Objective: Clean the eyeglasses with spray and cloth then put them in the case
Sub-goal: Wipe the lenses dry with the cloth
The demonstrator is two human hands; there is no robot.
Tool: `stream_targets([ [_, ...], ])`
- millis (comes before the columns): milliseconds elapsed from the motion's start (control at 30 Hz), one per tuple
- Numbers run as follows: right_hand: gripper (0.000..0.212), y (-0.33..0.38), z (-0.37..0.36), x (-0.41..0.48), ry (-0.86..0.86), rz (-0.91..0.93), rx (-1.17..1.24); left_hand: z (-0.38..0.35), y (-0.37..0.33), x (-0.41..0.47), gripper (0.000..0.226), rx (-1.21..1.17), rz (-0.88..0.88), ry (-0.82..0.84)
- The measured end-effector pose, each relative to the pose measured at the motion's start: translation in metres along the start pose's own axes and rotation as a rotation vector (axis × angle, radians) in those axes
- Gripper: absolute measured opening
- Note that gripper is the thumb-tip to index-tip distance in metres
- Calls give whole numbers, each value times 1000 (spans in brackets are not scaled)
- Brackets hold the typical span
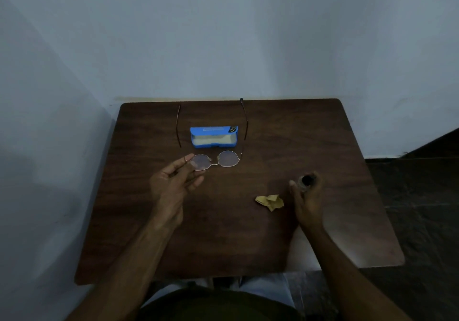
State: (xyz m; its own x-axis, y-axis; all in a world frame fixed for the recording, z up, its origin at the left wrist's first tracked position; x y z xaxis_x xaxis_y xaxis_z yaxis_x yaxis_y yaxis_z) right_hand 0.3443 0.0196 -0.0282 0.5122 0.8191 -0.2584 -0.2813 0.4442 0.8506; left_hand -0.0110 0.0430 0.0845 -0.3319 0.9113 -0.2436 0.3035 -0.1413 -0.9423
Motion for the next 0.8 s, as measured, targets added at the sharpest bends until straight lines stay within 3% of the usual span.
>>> stream_targets([
  [67, 61, -20, 4, -12, -45, -141, 24, -3, 2, -2, 30, -14, 2, 3],
  [167, 51, -38, 5, -44, -126, -206, -103, -6, 4, -7, 29, -43, 9, 11],
  [300, 36, -35, -19, -63, -19, 58, -452, -8, 8, -13, 28, -44, 14, 29],
  [433, 51, -23, -50, -54, 168, 425, -610, -11, 8, -17, 28, -27, 19, 44],
  [533, 31, -16, -65, -47, 207, 536, -748, -12, 6, -20, 27, -30, 21, 50],
  [600, 19, -14, -68, -38, 183, 457, -732, -11, 3, -20, 26, -34, 12, 46],
  [667, 10, -14, -65, -33, 167, 277, -560, -9, 1, -19, 27, -37, 3, 44],
  [800, 15, 0, -63, -37, 295, -229, 193, -5, -2, -17, 28, -43, -3, 36],
])
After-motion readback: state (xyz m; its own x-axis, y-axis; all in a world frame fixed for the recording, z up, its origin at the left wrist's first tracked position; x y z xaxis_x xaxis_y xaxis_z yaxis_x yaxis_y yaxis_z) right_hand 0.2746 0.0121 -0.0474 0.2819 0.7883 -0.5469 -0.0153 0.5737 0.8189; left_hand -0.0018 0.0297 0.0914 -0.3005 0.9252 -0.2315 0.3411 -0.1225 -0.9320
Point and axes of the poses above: each hand's wrist, its own x-axis towards the middle knuckle, its own z-axis out of the back of the hand, y = z × x, the point moved 5 cm from there along x, towards the middle knuckle, and after that the axes turned 12 degrees about -z, right-handed, at the moved point
